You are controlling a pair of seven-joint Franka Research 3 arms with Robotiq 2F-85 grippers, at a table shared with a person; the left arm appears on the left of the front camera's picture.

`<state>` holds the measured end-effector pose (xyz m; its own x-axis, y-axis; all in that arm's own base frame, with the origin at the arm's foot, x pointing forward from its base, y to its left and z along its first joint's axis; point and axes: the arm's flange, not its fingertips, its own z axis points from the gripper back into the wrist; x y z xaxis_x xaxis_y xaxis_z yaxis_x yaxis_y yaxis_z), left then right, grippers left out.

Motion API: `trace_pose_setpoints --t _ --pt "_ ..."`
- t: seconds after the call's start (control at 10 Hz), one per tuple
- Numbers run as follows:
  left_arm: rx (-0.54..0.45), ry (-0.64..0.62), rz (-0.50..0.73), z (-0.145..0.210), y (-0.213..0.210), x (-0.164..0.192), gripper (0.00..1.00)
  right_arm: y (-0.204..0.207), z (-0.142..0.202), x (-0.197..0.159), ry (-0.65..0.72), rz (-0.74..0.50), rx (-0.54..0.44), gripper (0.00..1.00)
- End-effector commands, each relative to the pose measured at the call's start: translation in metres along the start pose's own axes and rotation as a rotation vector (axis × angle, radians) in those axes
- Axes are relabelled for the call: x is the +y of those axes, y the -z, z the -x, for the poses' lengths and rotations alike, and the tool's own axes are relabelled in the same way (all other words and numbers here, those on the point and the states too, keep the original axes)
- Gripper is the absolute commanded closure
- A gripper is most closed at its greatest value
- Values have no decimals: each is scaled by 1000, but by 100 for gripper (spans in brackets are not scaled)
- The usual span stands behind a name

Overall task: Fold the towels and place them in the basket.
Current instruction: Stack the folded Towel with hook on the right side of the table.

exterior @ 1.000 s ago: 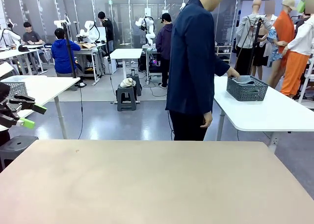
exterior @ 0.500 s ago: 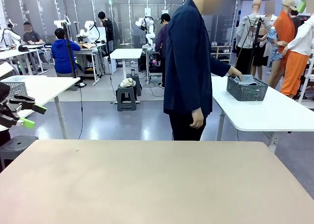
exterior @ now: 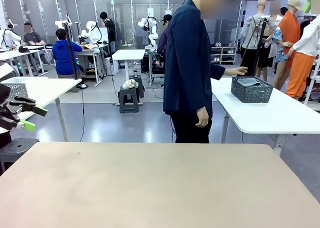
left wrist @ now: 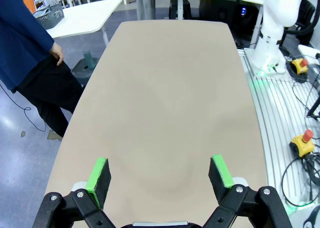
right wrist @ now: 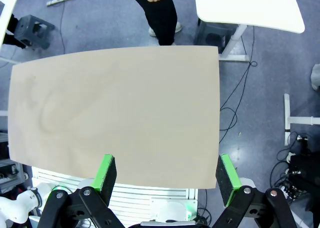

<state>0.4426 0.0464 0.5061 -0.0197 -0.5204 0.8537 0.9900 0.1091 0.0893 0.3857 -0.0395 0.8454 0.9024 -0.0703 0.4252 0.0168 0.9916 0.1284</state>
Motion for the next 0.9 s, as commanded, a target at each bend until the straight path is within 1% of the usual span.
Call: trace_pose_setpoints --t 0.0,0.8 --pt "-7 2 -2 -2 -1 0 0 -2 -1 1 3 5 7 0" --pt "-7 2 -2 -2 -1 0 0 -2 -1 1 3 5 7 0"
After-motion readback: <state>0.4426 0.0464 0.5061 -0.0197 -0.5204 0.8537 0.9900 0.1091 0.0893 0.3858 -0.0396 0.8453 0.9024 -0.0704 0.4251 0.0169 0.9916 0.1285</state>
